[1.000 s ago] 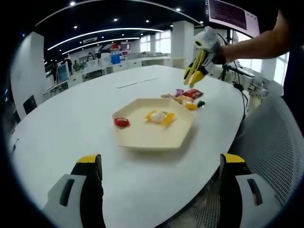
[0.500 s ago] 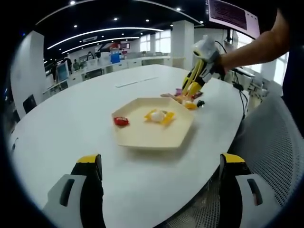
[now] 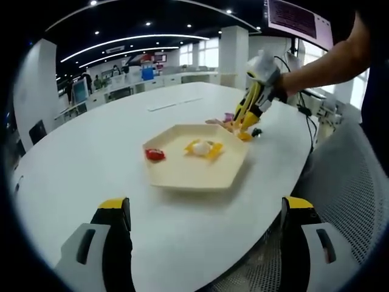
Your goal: Place the target food into the container with the food tongs after gripping and lifting it, then release it inside without dropping or visibly crushing the food.
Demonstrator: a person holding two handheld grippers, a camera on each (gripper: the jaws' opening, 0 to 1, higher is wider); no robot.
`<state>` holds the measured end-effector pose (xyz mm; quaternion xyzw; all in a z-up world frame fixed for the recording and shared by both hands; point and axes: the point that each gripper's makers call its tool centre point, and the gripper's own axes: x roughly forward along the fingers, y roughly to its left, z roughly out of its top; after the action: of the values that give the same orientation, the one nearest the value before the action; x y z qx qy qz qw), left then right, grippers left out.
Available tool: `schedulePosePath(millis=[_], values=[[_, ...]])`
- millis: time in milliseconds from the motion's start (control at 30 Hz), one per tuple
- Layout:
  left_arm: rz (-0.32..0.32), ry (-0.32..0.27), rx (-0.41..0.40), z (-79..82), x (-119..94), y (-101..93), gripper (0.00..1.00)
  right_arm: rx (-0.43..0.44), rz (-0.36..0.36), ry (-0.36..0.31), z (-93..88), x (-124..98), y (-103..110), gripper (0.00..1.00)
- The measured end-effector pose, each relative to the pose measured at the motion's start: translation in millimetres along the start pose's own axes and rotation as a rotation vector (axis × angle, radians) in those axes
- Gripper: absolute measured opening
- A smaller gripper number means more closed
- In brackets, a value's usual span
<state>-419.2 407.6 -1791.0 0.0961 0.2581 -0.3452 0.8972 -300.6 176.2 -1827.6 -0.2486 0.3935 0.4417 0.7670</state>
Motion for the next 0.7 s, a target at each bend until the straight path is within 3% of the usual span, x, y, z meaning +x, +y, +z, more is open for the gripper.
schedulePosePath(millis=[267, 700], values=[[-0.006, 0.005, -0.001, -0.9, 0, -1.2, 0.99, 0.028, -0.011, 0.028, -1.9, 3, 0, 0.24], [-0.012, 0.012, -0.002, -1.6, 0, -2.5, 0.99, 0.103, -0.023, 0.021, -4.2, -11, -6, 0.15]])
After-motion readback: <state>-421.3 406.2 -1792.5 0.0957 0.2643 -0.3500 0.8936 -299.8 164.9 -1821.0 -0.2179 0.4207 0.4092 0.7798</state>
